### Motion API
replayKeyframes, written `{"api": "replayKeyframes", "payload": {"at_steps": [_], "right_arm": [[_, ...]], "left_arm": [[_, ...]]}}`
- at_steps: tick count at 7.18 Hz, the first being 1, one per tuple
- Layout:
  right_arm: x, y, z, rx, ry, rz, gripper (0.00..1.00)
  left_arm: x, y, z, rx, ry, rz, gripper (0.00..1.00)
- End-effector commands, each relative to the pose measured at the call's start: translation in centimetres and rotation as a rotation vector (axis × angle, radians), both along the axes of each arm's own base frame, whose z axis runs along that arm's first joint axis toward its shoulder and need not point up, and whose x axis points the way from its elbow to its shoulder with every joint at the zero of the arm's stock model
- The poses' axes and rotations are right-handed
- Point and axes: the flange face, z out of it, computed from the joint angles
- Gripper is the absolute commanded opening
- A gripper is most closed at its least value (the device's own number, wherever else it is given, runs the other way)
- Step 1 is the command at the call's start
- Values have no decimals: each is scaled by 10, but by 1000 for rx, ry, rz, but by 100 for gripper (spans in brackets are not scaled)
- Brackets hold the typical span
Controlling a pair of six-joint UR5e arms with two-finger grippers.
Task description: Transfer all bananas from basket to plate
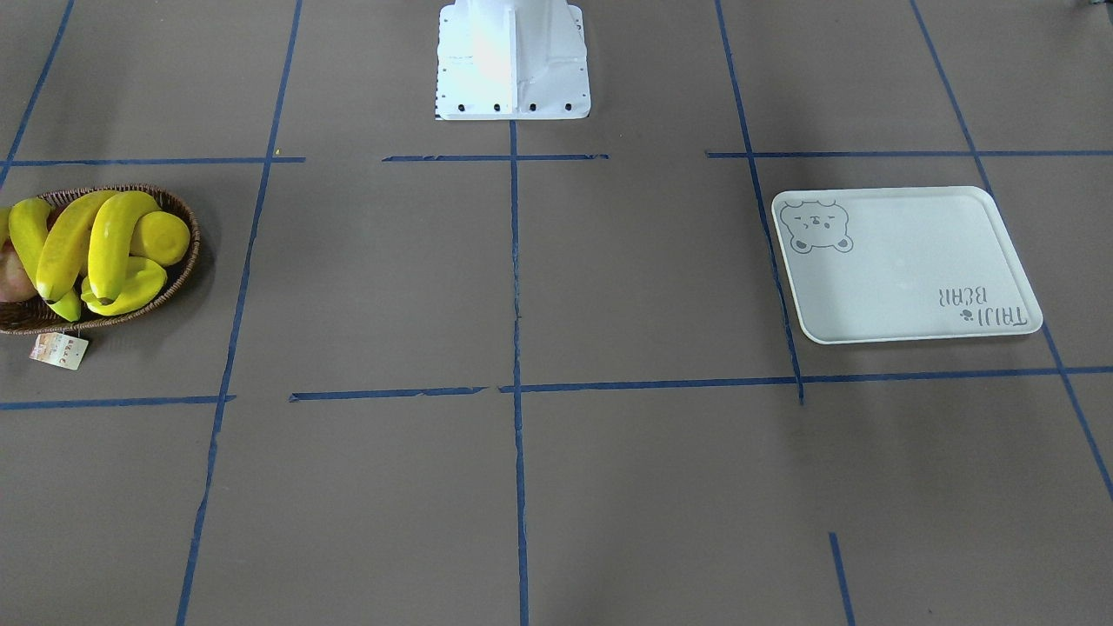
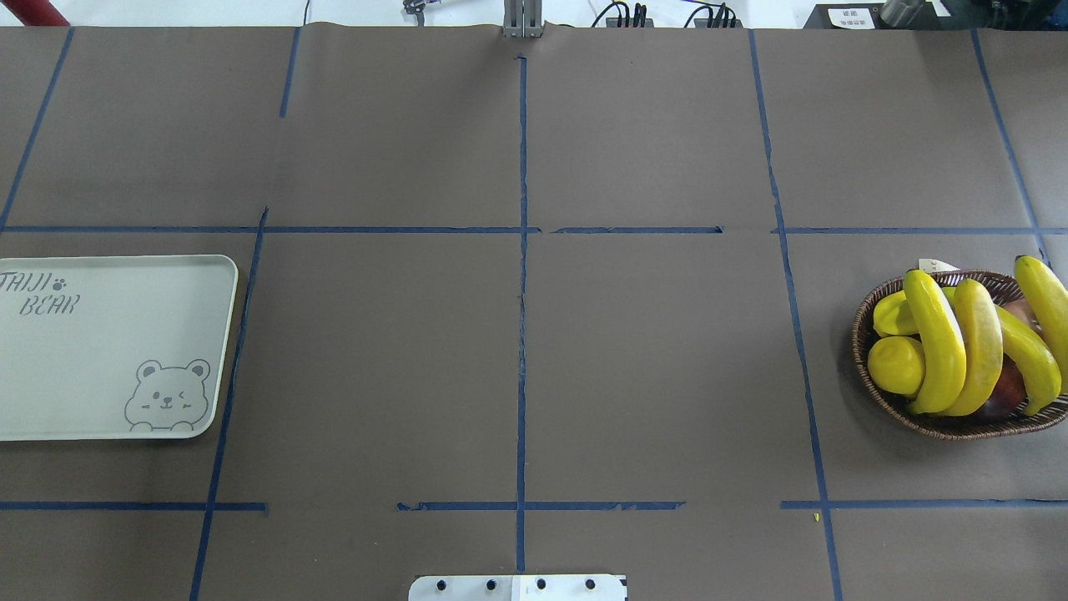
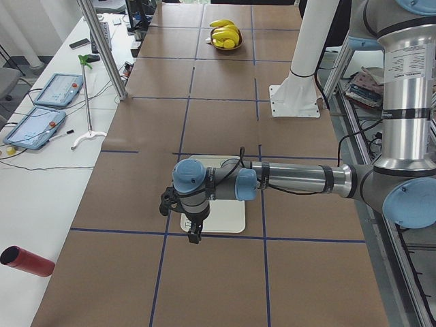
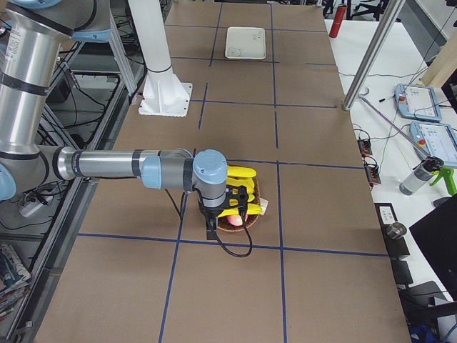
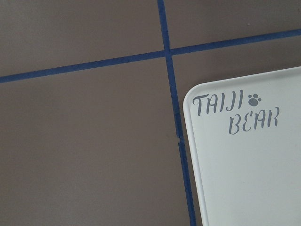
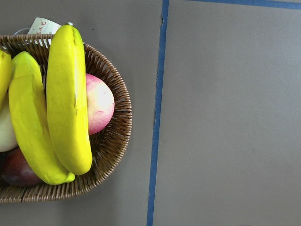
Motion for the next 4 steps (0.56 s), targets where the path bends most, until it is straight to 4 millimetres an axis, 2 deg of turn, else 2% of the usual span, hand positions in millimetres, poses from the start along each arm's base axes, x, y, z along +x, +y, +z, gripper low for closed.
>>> {"api": "replayKeyframes", "payload": {"at_steps": [1, 3, 4], "right_arm": [[0, 0, -1, 1, 0, 1, 100], [0, -3, -6, 15, 0, 1, 100], [-1, -9, -20, 87, -7, 1, 100]], "left_arm": [[0, 1, 1, -2, 2, -1, 100], [0, 1, 1, -3, 3, -1, 100], [0, 1, 1, -5, 2, 1, 100]]}}
